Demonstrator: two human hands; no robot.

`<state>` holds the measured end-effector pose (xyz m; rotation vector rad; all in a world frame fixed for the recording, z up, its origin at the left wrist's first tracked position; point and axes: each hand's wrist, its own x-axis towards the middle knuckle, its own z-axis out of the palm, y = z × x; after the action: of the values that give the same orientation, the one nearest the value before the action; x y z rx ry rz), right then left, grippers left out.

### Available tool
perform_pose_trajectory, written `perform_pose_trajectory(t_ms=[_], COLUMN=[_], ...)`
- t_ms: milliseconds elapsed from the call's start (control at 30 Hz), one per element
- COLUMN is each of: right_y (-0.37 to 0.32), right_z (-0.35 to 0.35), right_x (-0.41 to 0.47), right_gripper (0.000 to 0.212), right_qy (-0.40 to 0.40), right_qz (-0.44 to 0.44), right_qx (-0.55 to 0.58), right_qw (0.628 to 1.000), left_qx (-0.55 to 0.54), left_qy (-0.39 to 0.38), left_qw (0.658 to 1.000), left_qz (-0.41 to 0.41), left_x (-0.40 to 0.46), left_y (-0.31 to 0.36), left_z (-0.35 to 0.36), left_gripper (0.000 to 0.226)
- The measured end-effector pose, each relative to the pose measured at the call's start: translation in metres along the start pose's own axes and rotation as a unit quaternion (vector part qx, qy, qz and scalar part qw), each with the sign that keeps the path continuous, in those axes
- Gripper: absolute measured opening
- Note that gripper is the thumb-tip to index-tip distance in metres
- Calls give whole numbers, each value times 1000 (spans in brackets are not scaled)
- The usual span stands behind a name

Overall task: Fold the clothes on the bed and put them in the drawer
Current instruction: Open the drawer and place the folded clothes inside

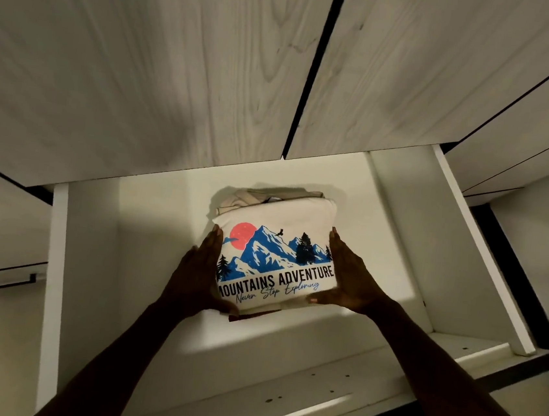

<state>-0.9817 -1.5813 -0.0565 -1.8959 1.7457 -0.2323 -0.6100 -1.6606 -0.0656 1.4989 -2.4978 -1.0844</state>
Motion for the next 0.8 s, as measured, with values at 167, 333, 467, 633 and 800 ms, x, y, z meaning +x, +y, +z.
perform_pose_trajectory(t_ms=[167, 333, 467, 633, 800], right_y=[-5, -33, -65, -129, -162], right_z=[12, 3, -16, -48, -17], right_x=[0, -34, -77, -137, -226], right_gripper=[162, 134, 119, 86, 94], right_qy=[-14, -84, -161, -177, 43], right_qz=[88, 158, 226, 289, 129], right_qx=[-4, -95, -106, -21, -111], right_qw=[996, 979, 955, 941, 984], left_qx=[7, 12, 2, 27, 62], left_qy=[3, -66, -196, -211, -180], left_qw=[1000, 995, 979, 972, 976], left_qz=[-7, -75, -62, -104, -106], left_x=[-3, -38, -95, -167, -241], left_y=[0, 16, 53, 115, 163], left_z=[2, -3, -16, -23, -26], left_gripper=[170, 161, 104, 113, 49])
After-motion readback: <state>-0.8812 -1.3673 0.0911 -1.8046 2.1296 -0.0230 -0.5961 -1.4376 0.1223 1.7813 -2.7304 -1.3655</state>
